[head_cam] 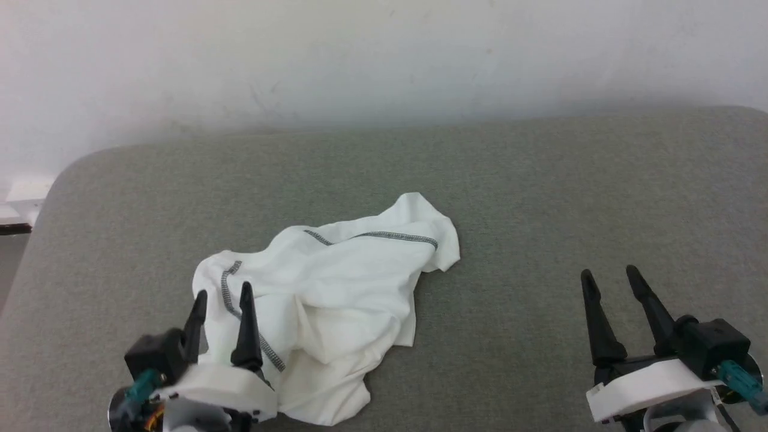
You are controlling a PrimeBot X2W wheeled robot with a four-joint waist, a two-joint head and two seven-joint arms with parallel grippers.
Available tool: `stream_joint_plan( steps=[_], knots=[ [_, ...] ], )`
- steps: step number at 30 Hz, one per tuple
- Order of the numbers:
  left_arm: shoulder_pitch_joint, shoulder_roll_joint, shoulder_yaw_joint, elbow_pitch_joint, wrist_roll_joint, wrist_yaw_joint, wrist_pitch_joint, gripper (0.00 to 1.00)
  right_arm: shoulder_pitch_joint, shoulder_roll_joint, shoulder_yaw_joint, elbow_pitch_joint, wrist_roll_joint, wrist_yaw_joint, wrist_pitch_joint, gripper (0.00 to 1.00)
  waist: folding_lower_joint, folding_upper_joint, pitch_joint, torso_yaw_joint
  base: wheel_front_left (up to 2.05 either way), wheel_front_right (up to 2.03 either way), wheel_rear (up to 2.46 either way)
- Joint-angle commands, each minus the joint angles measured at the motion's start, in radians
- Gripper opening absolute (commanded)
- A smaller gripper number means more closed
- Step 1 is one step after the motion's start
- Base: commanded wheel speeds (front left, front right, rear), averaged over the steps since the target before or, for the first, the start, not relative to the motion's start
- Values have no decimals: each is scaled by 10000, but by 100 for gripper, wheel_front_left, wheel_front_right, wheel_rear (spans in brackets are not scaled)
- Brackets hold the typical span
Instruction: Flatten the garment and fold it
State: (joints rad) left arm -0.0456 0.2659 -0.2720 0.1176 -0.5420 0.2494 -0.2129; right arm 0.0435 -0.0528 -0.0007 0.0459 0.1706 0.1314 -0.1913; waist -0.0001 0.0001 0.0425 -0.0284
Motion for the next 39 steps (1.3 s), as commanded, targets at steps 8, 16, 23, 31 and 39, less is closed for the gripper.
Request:
stream_joint_plan(
  steps=[8,16,23,31,39],
  knots=[
    [967,-695,441,-1407,1233,155,-482,100,-1045,9,-30,1279,792,-7,1707,100,1,-1,148,873,0,0,0],
    [1138,-1239,630,-1896,2036,-303,-486,100,-3264,-410,430,3506,2010,-7,3678,100,1,-1,534,1434,0,0,0],
    [827,-1740,361,-1936,2356,-814,-487,100,-5331,-787,1101,5860,2869,-7,5518,100,1,-1,936,2205,0,0,0],
    [604,-2043,258,-1941,2445,-1152,-487,100,-6633,-1156,2100,7920,3359,-7,6825,100,1,-1,1350,2759,0,0,0],
    [605,-2128,401,-1792,2480,-1247,-488,100,-6799,-1198,2850,8951,3946,-7,8139,0,1,-1,1294,2755,0,0,0]
  ],
)
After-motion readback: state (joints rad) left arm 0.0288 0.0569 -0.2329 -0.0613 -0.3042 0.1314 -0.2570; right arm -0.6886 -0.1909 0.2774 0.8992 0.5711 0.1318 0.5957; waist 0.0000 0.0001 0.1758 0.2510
